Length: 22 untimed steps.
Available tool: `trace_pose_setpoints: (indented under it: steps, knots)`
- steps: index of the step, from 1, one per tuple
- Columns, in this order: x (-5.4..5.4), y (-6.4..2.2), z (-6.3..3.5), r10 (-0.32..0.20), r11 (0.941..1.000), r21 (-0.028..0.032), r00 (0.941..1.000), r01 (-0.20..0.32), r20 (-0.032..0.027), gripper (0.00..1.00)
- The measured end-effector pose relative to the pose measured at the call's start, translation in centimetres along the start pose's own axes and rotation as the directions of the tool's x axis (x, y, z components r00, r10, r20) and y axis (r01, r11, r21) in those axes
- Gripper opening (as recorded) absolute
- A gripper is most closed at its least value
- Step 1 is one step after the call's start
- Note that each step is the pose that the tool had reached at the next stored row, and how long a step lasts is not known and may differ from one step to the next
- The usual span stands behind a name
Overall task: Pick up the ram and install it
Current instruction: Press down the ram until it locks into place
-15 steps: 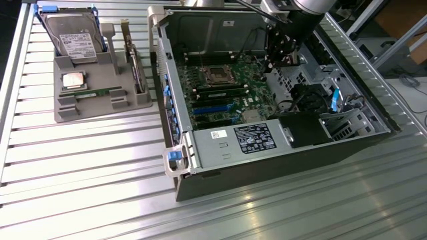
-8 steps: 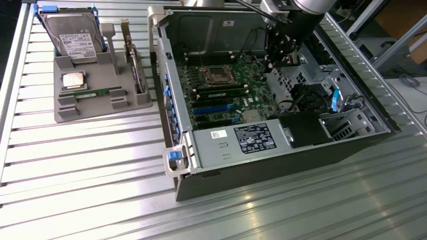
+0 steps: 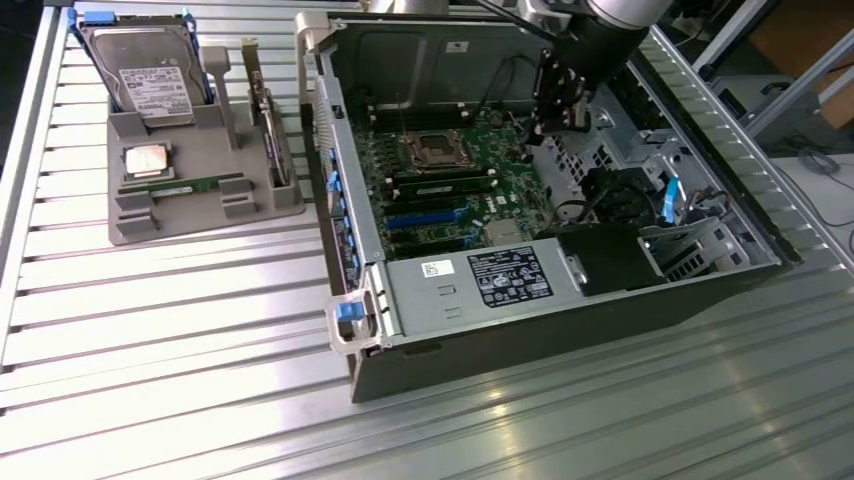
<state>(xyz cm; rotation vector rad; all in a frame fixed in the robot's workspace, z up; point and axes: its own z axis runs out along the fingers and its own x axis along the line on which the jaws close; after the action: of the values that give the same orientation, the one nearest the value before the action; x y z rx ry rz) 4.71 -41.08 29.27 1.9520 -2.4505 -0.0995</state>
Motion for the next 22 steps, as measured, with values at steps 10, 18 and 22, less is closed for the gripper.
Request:
trace_pose_setpoints:
  steps: [10, 18, 22]
  knots:
    - [0.0, 0.0, 0.06, 0.306, 0.952, 0.0092, 0.952, -0.306, 0.015, 0.1]
    - [0.0, -0.01, 0.11, 0.51, 0.8599, 0.0122, 0.8598, -0.51, 0.0278, 0.1]
    - [0.01, -0.01, 0.14, 0.606, 0.7952, 0.0123, 0.795, -0.606, 0.0348, 0.1]
